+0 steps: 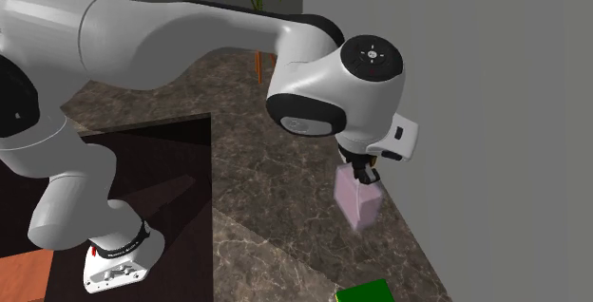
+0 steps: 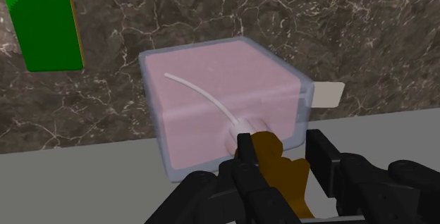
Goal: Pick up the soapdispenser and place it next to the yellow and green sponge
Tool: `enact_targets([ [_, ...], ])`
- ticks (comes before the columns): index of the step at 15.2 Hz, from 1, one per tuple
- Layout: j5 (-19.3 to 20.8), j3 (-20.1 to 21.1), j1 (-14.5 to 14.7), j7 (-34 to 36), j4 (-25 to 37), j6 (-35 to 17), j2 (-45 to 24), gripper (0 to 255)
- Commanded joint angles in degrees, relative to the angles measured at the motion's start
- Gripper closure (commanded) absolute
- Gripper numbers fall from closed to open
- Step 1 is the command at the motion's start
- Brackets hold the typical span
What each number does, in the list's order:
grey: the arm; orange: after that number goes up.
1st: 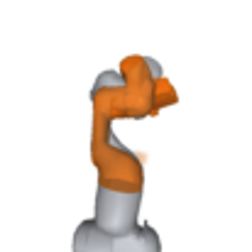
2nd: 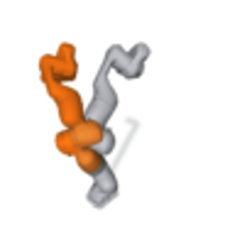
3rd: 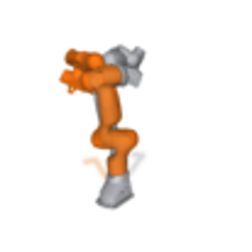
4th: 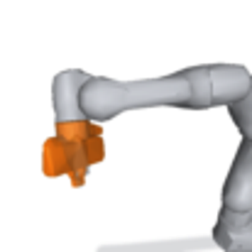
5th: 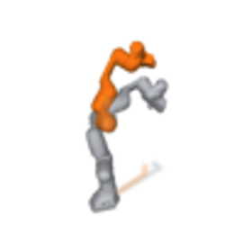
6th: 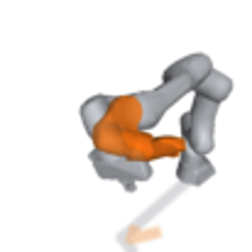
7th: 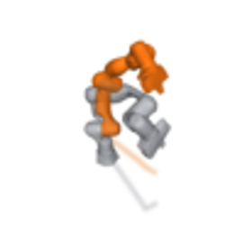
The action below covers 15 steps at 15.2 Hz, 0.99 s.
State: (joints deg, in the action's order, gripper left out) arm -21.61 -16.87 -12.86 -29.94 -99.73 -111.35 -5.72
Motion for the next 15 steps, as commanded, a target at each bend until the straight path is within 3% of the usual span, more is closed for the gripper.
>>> enact_targets([
  [1,-0.26,0.08,0.07,-0.44,-1.22,-1.42,-0.21,255],
  [15,-2.92,0.54,0.18,-4.44,-8.85,-10.67,-2.58,255],
])
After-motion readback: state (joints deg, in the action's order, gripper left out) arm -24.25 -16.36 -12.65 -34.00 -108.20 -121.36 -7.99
